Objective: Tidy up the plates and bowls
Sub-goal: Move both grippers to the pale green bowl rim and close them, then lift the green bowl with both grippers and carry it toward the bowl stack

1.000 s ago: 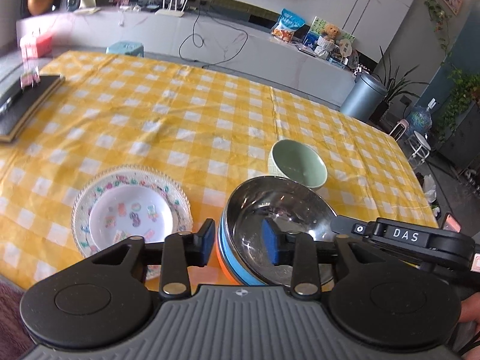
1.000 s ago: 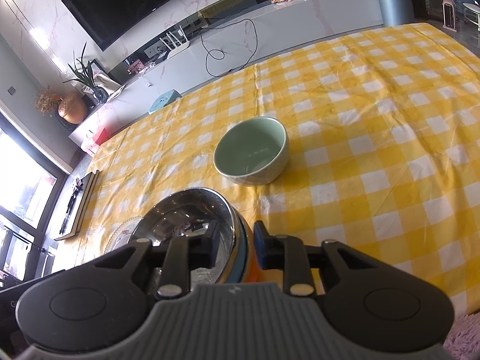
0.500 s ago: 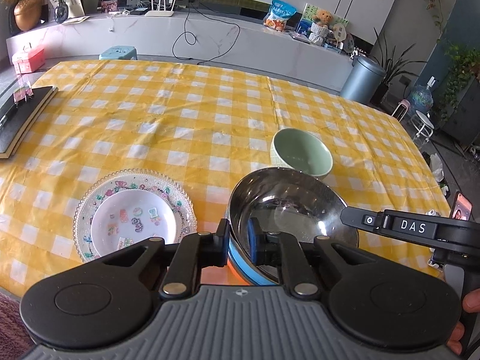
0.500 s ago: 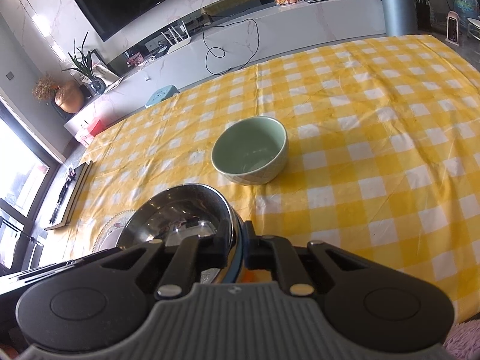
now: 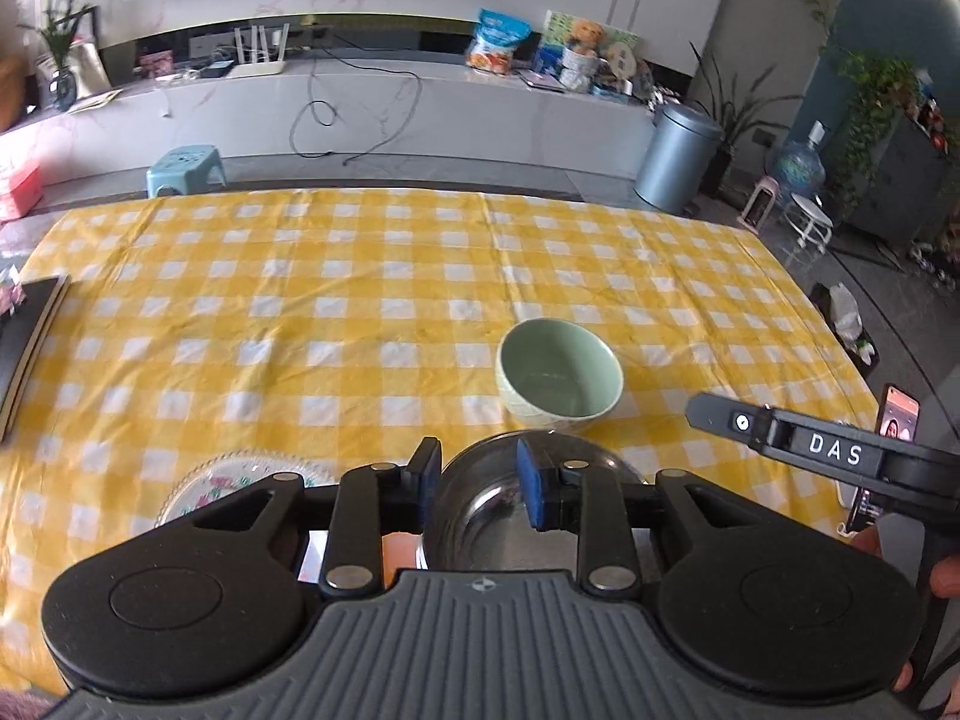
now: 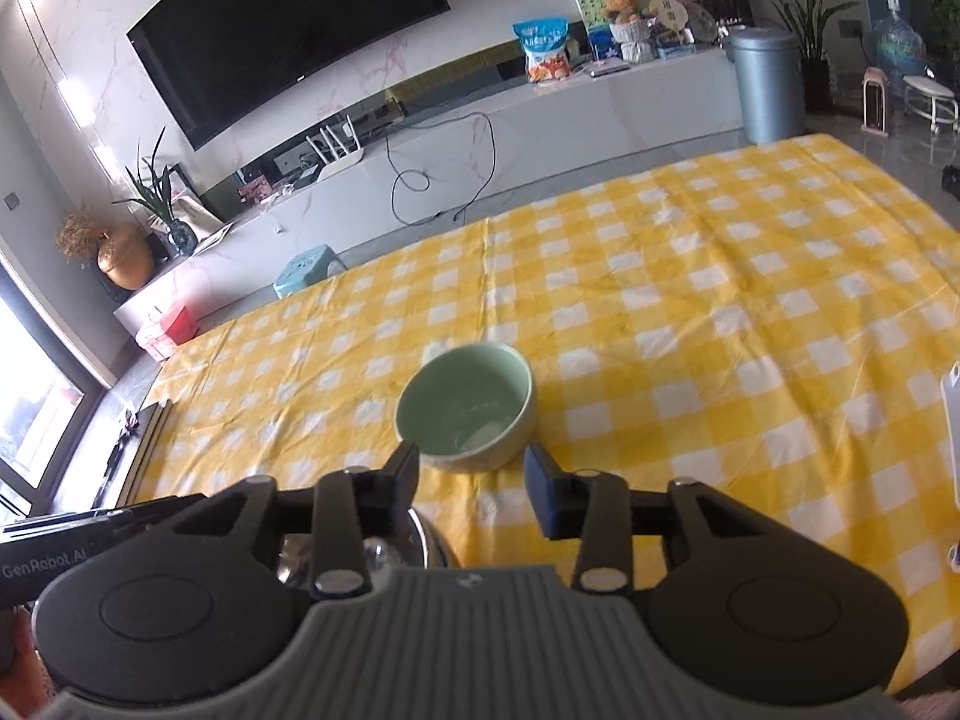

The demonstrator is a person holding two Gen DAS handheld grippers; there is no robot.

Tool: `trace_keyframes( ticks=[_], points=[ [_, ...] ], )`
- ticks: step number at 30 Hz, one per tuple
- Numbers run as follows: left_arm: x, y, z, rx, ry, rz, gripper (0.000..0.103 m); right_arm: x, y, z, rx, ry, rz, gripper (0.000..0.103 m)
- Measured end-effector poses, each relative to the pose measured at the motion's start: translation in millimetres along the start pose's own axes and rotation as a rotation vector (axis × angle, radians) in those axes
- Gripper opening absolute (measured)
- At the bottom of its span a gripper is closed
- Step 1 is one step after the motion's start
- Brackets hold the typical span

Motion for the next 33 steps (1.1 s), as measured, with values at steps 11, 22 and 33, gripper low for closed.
trace_keyframes(
  ticks=[11,22,33],
  points=[
    [56,15,39,-0.054,-0.095,0.051,0.034,67,-8,8,-0.138,0.082,0.034,0.077],
    [62,-20,122,-0.037,-0.27,-0.043,0.035,62,4,108,-0.162,-0.275,0.098,0.038],
    [69,-38,168,-0.023,-0.35,-0.071,0.035,48,-19,143,-0.179,-0.351,0.05,0.024]
  ],
)
Point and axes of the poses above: each gripper's, at about its wrist camera, not at the fingertips, and z roughly the way its jaws point, y to its right, x to its top, the point moved 1 cm from there along z, roughly the way its jaws point, and after that the axes turned 15 degrees about -x, right-handed, at the moved point
